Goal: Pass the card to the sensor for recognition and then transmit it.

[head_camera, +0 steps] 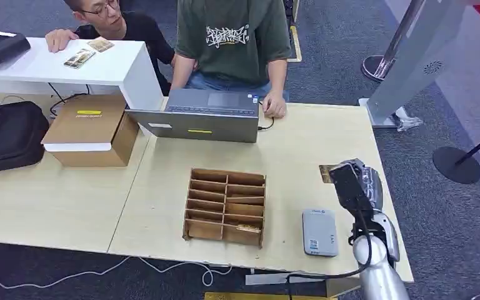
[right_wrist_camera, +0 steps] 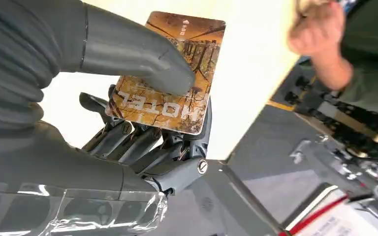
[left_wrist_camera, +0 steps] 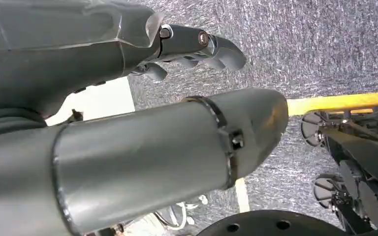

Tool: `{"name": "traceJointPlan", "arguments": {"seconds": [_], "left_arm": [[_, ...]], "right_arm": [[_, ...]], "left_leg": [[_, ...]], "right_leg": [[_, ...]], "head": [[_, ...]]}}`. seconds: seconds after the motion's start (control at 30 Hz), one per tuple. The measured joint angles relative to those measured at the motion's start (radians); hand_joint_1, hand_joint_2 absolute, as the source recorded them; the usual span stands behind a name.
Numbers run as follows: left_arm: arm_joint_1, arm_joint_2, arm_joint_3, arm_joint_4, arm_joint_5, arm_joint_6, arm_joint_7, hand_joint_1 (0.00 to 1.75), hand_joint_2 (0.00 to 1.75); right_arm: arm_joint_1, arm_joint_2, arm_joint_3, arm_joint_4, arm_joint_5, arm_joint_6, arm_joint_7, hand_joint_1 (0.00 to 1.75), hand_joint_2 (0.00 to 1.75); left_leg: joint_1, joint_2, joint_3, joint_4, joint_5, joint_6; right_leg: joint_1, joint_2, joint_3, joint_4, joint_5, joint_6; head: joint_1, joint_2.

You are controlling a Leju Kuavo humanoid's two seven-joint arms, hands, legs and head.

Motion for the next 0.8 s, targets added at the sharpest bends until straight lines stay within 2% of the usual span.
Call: {"name": "traceJointPlan", "arguments": {"seconds": [0.17,0.43,0.53,0.8], "left_arm": [[0.0,-0.002,0.0,0.0,0.003,0.004,0.0,0.0,0.0],[-0.001,-0.006,0.0,0.0,0.004,0.004,0.0,0.0,0.0],[-0.001,-0.008,0.0,0.0,0.009,0.005,0.0,0.0,0.0],[-0.001,-0.017,0.0,0.0,0.02,0.008,0.0,0.0,0.0]], "right_arm": [[0.069,-0.002,-0.035,-0.052,-0.003,0.009,0.007,1.75,1.75],[0.097,-0.002,-0.053,-0.091,0.0,0.015,0.018,1.75,1.75],[0.125,0.0,-0.056,-0.121,0.009,0.04,0.038,1.75,1.75],[0.254,0.05,-0.068,-0.224,0.036,0.079,0.068,1.75,1.75]], "left_leg": [[0.0,0.001,0.0,0.0,0.0,0.0],[0.0,0.001,0.0,0.0,0.0,0.0],[0.0,0.0,0.0,0.0,0.0,0.0],[0.0,0.0,0.0,0.0,-0.002,0.0]], "right_leg": [[0.0,0.001,0.0,0.0,0.0,0.0],[0.0,0.001,0.0,0.0,0.0,0.0],[0.0,0.0,0.0,0.0,0.0,0.0],[0.0,0.0,0.0,0.0,-0.002,0.0]], "head": [[0.0,0.0],[0.0,0.0],[0.0,0.0],[0.0,0.0]]}}
